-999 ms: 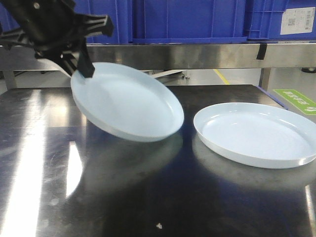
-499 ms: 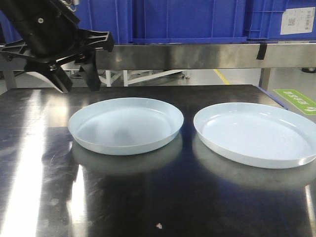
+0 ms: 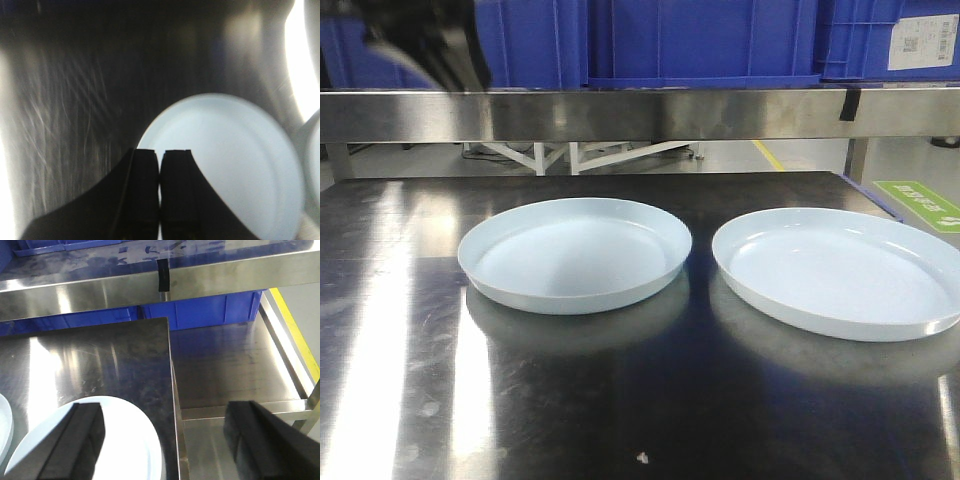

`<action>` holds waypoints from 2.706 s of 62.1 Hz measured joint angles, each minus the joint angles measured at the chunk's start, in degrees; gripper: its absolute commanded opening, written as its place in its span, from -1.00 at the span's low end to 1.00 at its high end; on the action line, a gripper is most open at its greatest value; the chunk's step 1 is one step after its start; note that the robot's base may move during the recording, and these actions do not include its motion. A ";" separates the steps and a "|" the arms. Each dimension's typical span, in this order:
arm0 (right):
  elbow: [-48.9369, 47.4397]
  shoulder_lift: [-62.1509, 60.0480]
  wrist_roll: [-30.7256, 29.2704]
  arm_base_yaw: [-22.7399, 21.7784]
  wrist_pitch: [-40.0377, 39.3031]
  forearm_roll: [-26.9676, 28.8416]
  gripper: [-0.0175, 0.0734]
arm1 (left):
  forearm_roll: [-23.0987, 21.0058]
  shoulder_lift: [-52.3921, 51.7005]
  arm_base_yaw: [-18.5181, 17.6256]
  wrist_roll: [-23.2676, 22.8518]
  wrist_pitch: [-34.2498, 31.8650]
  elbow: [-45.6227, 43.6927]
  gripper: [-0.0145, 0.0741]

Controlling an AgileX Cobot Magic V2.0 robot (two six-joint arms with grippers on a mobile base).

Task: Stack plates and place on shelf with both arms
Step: 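Release the plate and raise the left gripper away, then lower the right gripper and grasp the rim of the other plate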

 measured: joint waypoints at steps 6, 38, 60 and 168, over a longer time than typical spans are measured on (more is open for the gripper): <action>0.00 0.00 0.00 0.00 0.00 0.00 0.71 | 0.11 -6.07 1.09 -0.09 -1.03 -0.11 -0.47; 0.00 0.00 0.00 0.00 0.00 0.00 0.71 | 10.23 -44.96 22.68 -3.02 -2.02 16.47 -0.47; 0.00 0.00 0.00 0.00 0.00 0.00 0.71 | 9.53 -62.50 22.96 -9.45 -2.84 38.59 -0.47; 0.00 0.03 0.00 0.00 6.64 0.00 -0.47 | 9.04 -65.91 22.34 -0.37 -4.48 46.04 -0.47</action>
